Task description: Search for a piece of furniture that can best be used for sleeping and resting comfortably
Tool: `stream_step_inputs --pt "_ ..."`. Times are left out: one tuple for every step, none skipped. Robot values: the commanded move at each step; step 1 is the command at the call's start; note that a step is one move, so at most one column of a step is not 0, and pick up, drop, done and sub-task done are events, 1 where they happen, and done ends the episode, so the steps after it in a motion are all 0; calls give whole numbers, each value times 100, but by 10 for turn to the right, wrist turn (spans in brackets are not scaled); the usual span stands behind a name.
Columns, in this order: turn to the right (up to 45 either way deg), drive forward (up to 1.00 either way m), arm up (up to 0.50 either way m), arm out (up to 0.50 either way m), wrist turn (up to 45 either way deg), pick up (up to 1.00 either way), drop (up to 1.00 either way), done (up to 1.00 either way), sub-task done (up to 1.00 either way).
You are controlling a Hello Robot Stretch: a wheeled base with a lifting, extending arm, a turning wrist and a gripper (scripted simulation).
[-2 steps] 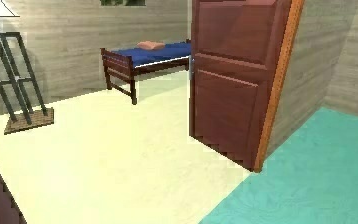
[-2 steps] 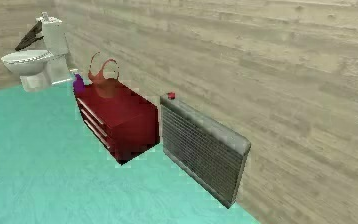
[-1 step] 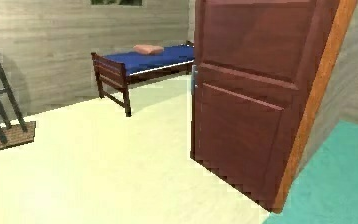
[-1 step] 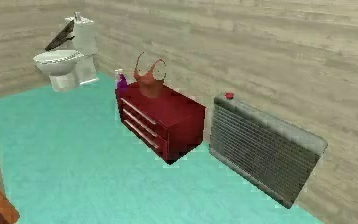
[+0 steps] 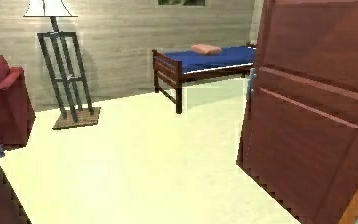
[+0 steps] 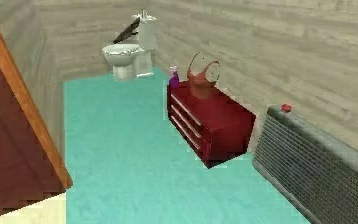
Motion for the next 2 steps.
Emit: stream_step_inputs --pt "0 100 0 0 0 0 0 0 0" --pt "-30 0 0 0 0 0 0 0 0"
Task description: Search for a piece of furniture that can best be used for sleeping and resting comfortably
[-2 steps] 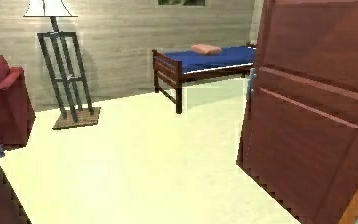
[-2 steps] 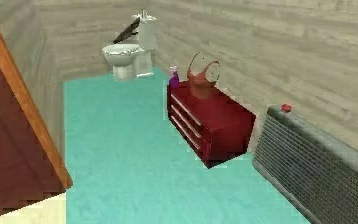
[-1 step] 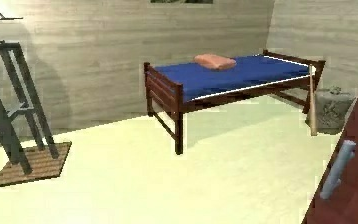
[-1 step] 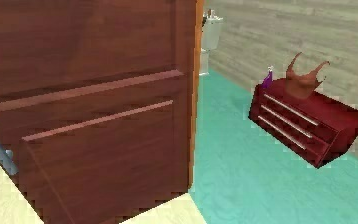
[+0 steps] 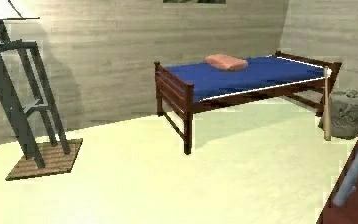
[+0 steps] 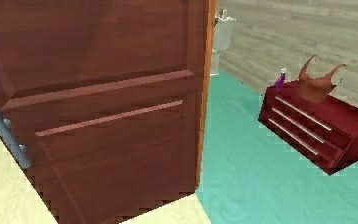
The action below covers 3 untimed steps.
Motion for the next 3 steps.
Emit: stream_step_inputs --pt "0 100 0 0 0 0 0 0 0" --pt "270 0 0 0 0 0 0 0 0" --pt "0 0 0 0 0 0 0 100 0"
